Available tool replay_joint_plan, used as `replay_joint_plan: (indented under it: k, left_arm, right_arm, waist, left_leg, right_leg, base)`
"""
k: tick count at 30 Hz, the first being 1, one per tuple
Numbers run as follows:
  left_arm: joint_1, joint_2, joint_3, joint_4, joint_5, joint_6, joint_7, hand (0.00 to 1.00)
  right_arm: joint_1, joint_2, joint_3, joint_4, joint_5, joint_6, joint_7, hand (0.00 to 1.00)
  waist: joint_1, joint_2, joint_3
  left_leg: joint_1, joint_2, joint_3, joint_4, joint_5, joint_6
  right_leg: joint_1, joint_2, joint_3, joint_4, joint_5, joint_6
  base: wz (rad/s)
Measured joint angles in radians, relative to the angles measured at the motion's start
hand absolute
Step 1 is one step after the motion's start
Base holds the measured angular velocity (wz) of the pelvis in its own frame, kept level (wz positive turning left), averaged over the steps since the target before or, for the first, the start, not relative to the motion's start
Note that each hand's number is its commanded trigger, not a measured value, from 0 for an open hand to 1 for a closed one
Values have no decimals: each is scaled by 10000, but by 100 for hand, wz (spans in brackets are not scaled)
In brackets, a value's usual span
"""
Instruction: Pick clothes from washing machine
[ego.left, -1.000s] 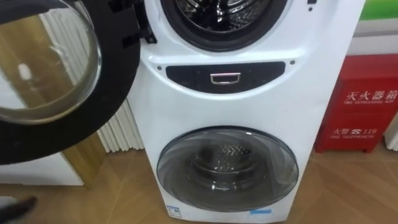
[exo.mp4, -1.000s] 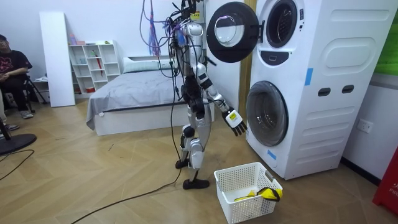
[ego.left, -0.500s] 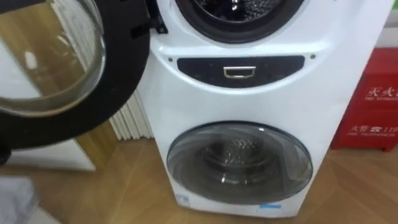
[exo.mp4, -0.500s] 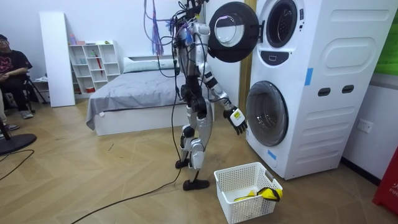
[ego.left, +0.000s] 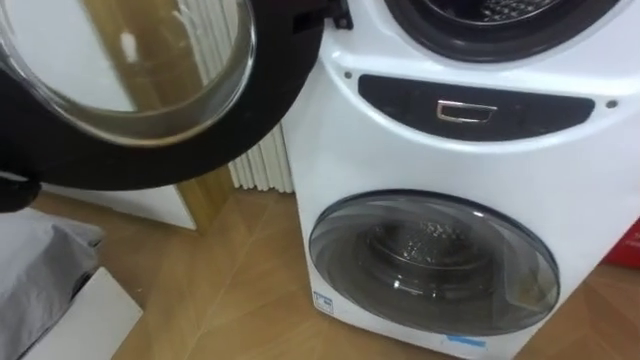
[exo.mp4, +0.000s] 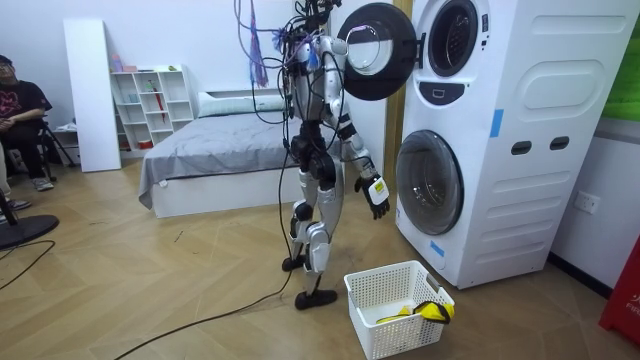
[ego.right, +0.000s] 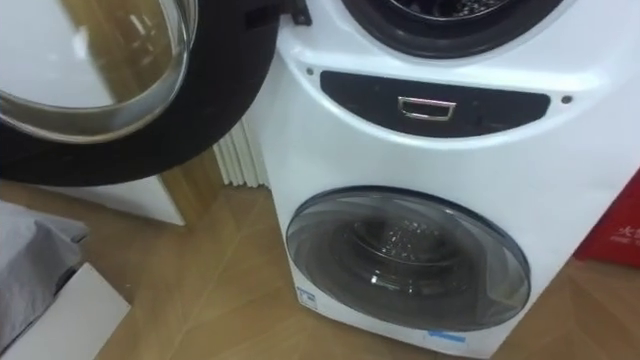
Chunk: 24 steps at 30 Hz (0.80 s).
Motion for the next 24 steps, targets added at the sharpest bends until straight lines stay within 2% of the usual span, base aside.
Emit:
replay_joint_plan:
  k: [3,4,5,6,7,9,10,11,12,13,14,15,16,18,22,24]
  left_arm:
    - [22,-166,-384,-429,91,192,-6,0]
    - [92,-272,-398,-612,145,196,-6,0]
    - [318,-650,-344,-1364,310,198,5,0]
    - [485,-1237,-322,-2107,692,252,3,0]
    - [622,-1465,-324,-2329,822,252,-2,0]
    - [958,-2270,-314,-3178,931,251,14,0]
    - [1026,-2519,-315,-3463,877,243,31,0]
    - [1031,-3079,-316,-4133,831,213,87,0]
    - [1035,-3472,-388,-4769,761,-122,137,0]
    - [1032,-3678,-372,-4968,627,-272,238,0]
    - [1034,-4110,-372,-5032,515,-604,397,0]
    - [1083,-4393,-373,-5030,485,-920,406,0]
    - [1169,-4413,-386,-5026,439,-1067,402,0]
    - [1622,-4465,-428,-4849,452,-1677,399,0]
    - [2141,-4503,-503,-4738,419,-2337,340,0]
    - [2731,-4504,-516,-4667,122,-3063,324,0]
  right_arm:
    - [-50,-47,325,307,253,1,-28,0]
    - [-47,-76,499,339,360,1,-67,0]
    - [-37,-72,708,419,519,2,-89,0]
    - [-108,-73,900,623,548,3,-106,0]
    - [-180,-70,981,751,564,-2,-119,0]
    - [-366,-5,1334,968,676,47,-136,0]
    - [-399,17,1367,967,668,75,-131,0]
    - [-488,84,1404,939,660,132,-161,0]
    - [-591,171,1557,844,659,152,-213,0]
    - [-633,207,1655,784,661,153,-213,0]
    - [-674,255,1776,631,661,149,-190,0]
    - [-684,279,1817,500,670,123,-190,0]
    - [-714,280,1850,496,680,102,-192,0]
    - [-748,279,2063,531,683,69,-200,0]
    - [-667,288,2160,536,718,73,-203,0]
    - [-641,279,2361,539,1030,72,-304,0]
  waist:
    - [-23,-13,3]
    - [-34,-79,-31]
    - [-27,-128,-33]
    - [-34,-165,-39]
    - [-39,-177,-42]
    - [-73,-316,-44]
    - [-98,-339,-50]
    - [-162,-398,-44]
    - [-312,-498,-49]
    - [-406,-548,-69]
    - [-518,-617,-85]
    - [-543,-664,-82]
    - [-547,-665,-79]
    - [-547,-652,-58]
    - [-548,-648,-50]
    - [-544,-654,-57]
  left_leg:
    - [-83,-104,-5,60,52,86]
    - [-108,-126,-3,57,63,106]
    - [-144,-161,-3,52,90,151]
    - [-141,-172,52,51,118,197]
    - [-135,-186,110,51,126,211]
    - [-165,-311,188,44,184,309]
    - [-183,-332,202,42,191,321]
    - [-210,-353,235,36,217,365]
    - [-213,-380,277,35,236,399]
    - [-207,-400,294,35,252,427]
    - [-190,-444,318,35,277,469]
    - [-188,-471,390,28,309,524]
    - [-184,-472,422,25,318,541]
    - [-105,-468,535,30,343,582]
    - [-158,-478,630,65,358,553]
    - [-97,-473,749,64,413,506]
  right_leg:
    - [47,-98,-5,13,2,5]
    - [36,-124,3,7,1,6]
    - [19,-188,31,-10,3,38]
    - [3,-249,61,5,11,83]
    - [-2,-275,91,6,32,118]
    - [-70,-385,263,1,75,190]
    - [-94,-402,333,8,94,221]
    - [-139,-418,351,18,155,304]
    - [-150,-452,342,18,184,337]
    - [-149,-475,332,20,193,352]
    - [-137,-519,319,27,193,360]
    - [-138,-558,320,33,213,406]
    - [-138,-562,318,41,234,437]
    - [-140,-578,284,101,241,451]
    - [-196,-577,125,161,234,463]
    - [-168,-571,-91,149,230,468]
  base:
    - [27]
    - [24]
    - [17]
    - [9]
    - [-4]
    - [-9]
    - [-4]
    - [-7]
    - [-9]
    - [-10]
    - [-9]
    - [-10]
    - [-15]
    - [-20]
    - [-11]
    - [-12]
